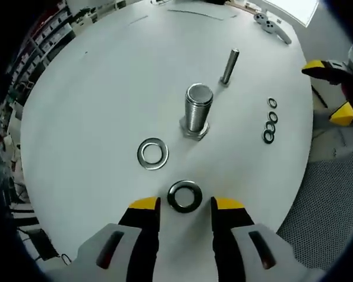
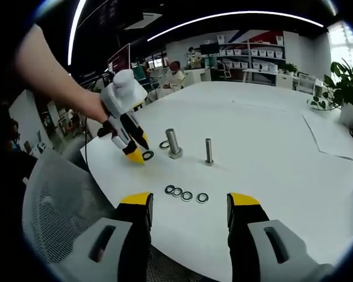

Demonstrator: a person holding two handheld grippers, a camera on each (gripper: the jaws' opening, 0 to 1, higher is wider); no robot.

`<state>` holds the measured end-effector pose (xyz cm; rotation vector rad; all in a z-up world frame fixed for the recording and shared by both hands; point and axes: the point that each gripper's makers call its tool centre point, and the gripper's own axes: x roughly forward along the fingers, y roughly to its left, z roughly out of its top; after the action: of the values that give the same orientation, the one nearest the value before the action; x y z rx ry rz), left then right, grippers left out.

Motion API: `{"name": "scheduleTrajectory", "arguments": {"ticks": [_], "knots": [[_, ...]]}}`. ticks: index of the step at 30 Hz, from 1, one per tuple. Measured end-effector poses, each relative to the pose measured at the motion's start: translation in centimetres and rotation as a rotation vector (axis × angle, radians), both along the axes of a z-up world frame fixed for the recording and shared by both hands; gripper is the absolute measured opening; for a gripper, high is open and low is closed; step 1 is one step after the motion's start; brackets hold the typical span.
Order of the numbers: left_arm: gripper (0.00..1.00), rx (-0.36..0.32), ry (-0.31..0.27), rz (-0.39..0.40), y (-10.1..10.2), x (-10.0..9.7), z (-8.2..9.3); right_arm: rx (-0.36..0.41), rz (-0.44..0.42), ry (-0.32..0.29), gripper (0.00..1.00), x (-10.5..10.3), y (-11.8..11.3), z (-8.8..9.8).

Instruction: Place the washer onto the threaded stud by aligning its center hole with the stud, sliding it down to the base, and recovering from edge contact or off-axis alignment until the washer reaches the visible bottom stop.

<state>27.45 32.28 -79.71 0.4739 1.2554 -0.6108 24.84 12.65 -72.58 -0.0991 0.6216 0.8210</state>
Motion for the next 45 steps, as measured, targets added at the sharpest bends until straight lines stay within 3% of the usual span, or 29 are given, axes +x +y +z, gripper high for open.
{"name": "scheduleTrajectory", "arguments": {"ticks": [4, 26, 45], "knots": [[0.37, 0.000, -0.001, -0.054, -0.42, -0.17, -0.07, 0.001, 0.001, 0.000, 0.53, -0.01, 0.02, 0.03], [0.38, 0.067, 0.076, -0.049, -0.45, -0.03, -0.20, 0.006, -0.003, -0.002, 0.53, 0.00, -0.08, 0.05], [0.26, 0.077, 0.086, -0.040, -0.42, -0.03, -0.14, 0.005, -0.002, -0.003, 0.52, 0.05, -0.11, 0.04]]}}
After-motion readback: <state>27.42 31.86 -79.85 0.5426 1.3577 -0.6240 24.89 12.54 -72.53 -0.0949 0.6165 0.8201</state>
